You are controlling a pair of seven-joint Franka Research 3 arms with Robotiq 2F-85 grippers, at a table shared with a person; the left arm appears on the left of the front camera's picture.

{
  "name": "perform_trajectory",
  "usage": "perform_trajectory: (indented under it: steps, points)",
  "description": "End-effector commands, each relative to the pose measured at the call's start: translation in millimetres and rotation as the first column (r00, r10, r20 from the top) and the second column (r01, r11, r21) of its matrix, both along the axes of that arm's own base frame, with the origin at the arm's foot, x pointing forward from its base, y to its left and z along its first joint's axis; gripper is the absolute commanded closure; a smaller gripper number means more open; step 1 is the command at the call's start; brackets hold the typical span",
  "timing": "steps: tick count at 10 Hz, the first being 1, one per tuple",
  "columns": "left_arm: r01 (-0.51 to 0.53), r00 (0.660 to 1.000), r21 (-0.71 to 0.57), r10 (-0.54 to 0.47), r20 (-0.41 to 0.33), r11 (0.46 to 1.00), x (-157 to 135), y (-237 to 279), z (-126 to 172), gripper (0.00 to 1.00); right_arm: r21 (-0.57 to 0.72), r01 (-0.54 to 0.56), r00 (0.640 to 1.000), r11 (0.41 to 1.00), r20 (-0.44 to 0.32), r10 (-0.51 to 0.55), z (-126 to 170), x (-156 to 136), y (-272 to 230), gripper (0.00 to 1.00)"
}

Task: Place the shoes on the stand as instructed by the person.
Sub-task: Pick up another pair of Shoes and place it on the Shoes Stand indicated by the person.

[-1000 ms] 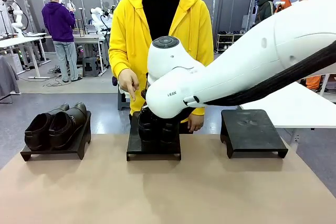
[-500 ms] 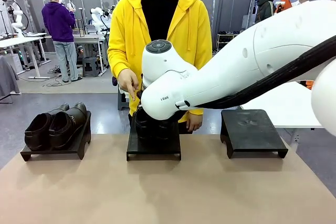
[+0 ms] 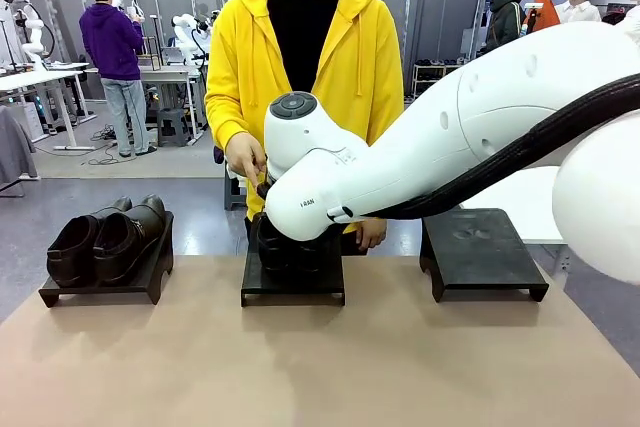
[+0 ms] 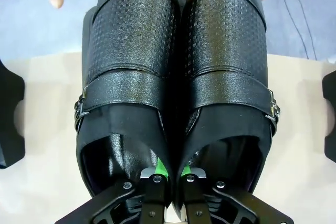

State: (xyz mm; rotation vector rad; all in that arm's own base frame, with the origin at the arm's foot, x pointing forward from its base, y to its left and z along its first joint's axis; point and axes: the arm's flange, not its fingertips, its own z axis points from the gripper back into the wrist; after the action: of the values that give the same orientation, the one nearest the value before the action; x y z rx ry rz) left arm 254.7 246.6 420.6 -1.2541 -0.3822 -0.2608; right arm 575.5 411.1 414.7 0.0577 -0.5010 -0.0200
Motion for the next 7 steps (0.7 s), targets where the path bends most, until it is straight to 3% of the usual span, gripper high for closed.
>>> perform_trajectory:
  steps: [1,5,6,7]
  points:
    - [0.011,1.000,-0.006,-0.011,0.018,1.000,-2.7,0.1,1.5,0.00,0.004,0.033,0.996,0.999,0.080,-0.033,-2.4,0.0,6.5,0.93]
    - [0.011,1.000,-0.006,-0.011,0.018,1.000,-2.7,0.1,1.5,0.00,-0.001,0.034,0.997,0.999,0.067,-0.033,-8.4,1.4,7.2,0.93]
    - [0.011,1.000,-0.006,-0.011,0.018,1.000,-2.7,0.1,1.5,0.00,0.003,0.033,0.997,0.999,0.069,-0.033,-6.6,0.3,7.0,0.60]
    - [0.011,1.000,-0.006,-0.011,0.018,1.000,-2.7,0.1,1.5,0.00,0.000,0.031,0.997,1.000,0.073,-0.031,-4.8,-1.1,6.7,0.51]
